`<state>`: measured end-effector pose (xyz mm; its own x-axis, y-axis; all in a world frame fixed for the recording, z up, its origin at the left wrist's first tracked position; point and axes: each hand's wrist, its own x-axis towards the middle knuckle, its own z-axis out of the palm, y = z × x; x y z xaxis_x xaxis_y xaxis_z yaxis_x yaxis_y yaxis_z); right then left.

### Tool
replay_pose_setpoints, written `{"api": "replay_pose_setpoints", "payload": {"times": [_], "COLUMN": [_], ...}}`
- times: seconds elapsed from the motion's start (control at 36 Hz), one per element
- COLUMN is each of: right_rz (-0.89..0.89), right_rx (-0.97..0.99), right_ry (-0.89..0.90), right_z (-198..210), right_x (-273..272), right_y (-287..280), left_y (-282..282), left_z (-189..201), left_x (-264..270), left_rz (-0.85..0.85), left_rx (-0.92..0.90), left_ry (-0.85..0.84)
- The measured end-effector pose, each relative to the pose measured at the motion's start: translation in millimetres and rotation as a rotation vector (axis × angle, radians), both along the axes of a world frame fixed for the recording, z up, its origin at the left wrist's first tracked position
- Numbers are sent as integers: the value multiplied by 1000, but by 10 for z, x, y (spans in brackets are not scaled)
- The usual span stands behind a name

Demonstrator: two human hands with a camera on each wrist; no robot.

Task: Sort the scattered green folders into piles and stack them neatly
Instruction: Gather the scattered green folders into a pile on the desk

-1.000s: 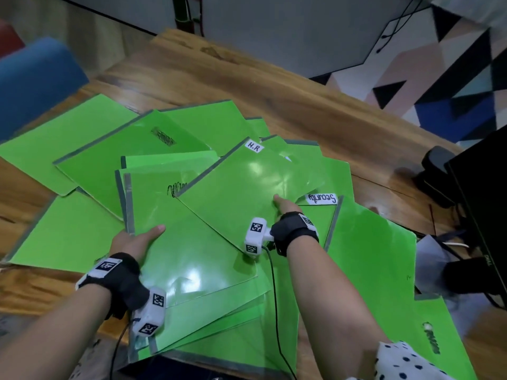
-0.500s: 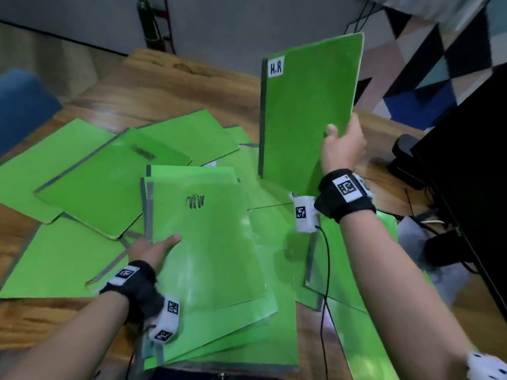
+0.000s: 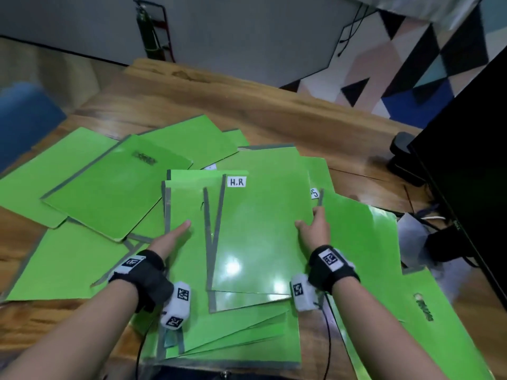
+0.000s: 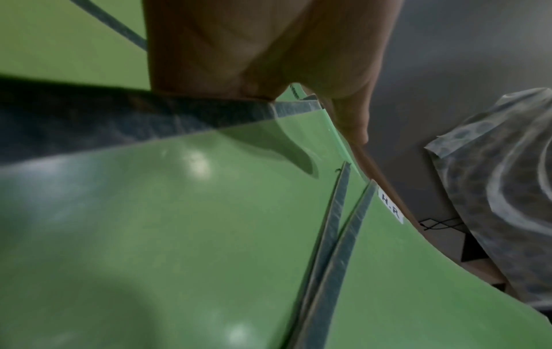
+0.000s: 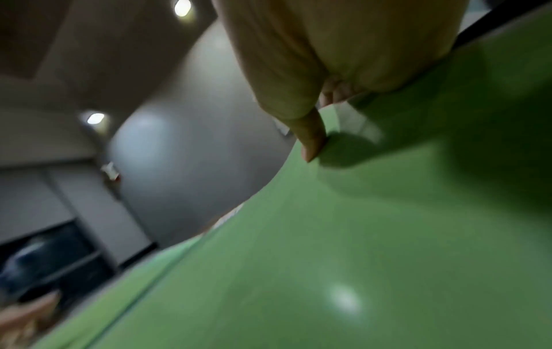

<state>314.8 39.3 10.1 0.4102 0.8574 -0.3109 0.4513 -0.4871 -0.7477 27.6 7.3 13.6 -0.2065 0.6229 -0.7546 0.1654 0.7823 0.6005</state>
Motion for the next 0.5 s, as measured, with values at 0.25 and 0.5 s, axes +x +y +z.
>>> {"api": "replay_pose_setpoints", "payload": {"times": [0.25, 0.5], "right_rz": [197, 452], "right_rx": [-66, -259], "right_ry": [-74, -4], "right_z": [-131, -298], "right_x": [-180, -412], "right_y": [-49, -326], "left_y": [-9, 3], "left_z": [-62, -81], "left_x": [34, 96], "left_rz": [39, -24], "left_rx": [-26, -101], "left_ry": [12, 57]}}
